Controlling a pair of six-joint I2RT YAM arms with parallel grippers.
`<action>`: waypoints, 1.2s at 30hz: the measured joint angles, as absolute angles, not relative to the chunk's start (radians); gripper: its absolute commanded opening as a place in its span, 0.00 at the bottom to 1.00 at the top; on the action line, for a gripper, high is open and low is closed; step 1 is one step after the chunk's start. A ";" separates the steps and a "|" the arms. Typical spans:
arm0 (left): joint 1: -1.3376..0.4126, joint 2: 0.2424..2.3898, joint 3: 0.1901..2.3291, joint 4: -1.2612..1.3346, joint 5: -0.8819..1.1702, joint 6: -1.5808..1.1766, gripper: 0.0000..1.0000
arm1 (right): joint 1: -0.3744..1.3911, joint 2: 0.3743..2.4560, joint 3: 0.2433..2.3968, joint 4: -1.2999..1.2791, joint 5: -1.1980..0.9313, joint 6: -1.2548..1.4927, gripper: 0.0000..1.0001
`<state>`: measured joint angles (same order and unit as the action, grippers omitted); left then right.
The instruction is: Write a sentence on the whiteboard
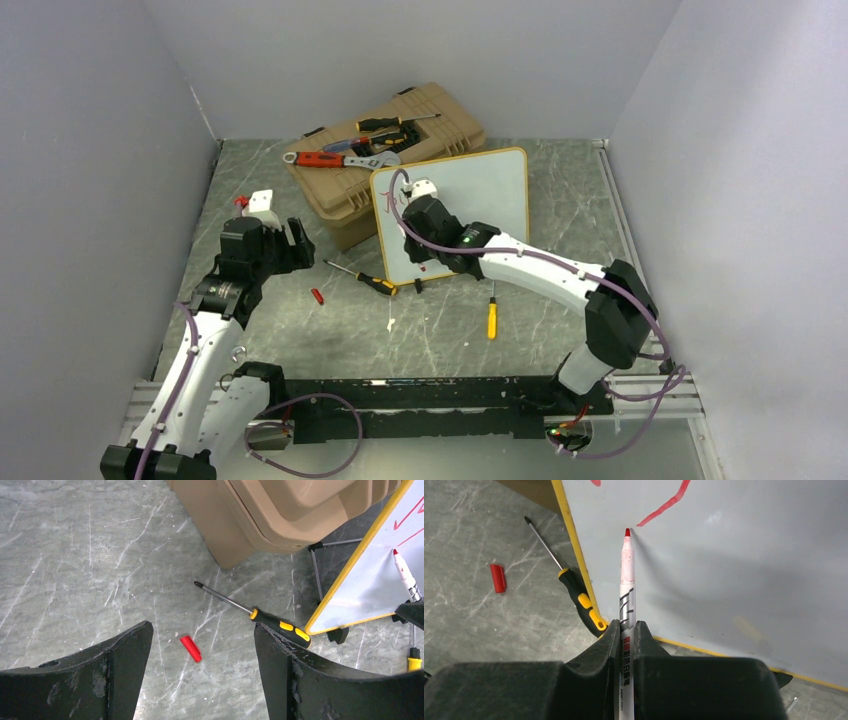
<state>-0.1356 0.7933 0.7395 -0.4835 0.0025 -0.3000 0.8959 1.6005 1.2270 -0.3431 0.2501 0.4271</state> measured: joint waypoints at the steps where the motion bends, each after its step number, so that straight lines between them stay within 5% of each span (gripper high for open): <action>1: -0.136 0.793 0.739 -0.484 0.002 -0.300 0.80 | 0.899 1.600 1.227 -0.343 0.249 0.425 0.00; 17: -0.139 0.786 0.739 -0.485 -0.024 -0.299 0.80 | 0.904 1.535 1.251 -0.327 0.193 0.373 0.00; 36: -0.139 0.896 0.739 -0.437 -0.031 -0.289 0.81 | 0.662 1.402 1.130 -0.275 0.056 0.274 0.00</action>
<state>-0.1390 0.8955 0.7395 -0.4366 -0.0307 -0.2893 0.6621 1.4017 1.1297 -0.2749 0.0563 0.2745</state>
